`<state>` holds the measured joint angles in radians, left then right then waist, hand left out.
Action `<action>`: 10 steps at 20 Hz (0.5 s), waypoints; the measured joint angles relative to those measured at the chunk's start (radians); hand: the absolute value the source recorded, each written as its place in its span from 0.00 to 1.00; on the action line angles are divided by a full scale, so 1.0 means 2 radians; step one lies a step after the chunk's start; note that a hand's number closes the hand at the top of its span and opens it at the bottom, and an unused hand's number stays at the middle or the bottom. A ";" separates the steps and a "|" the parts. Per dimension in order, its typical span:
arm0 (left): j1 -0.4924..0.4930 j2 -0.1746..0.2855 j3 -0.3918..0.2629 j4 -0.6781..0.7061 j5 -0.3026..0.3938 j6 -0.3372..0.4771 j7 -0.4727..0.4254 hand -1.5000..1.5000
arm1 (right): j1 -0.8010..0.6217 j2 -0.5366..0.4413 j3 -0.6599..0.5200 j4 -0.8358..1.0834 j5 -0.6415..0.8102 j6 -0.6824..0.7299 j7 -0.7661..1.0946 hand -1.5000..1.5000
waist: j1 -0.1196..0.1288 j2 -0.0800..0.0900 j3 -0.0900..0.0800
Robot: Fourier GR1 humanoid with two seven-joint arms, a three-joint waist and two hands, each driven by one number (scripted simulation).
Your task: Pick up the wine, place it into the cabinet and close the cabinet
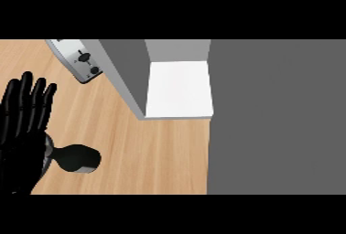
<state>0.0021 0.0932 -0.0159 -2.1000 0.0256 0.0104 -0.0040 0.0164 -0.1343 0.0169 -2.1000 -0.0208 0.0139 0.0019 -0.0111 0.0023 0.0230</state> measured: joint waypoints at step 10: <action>-0.034 0.034 -0.024 0.039 0.134 -0.104 0.082 0.00 | 0.071 0.005 0.057 -0.056 -0.035 0.047 0.013 0.00 | -0.003 -0.002 -0.011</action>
<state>-0.0661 0.1621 -0.0643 -2.0229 0.2936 -0.1972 0.1599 0.1593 -0.1251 0.1314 -2.2119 -0.0901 0.1081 0.0278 -0.0173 -0.0014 0.0020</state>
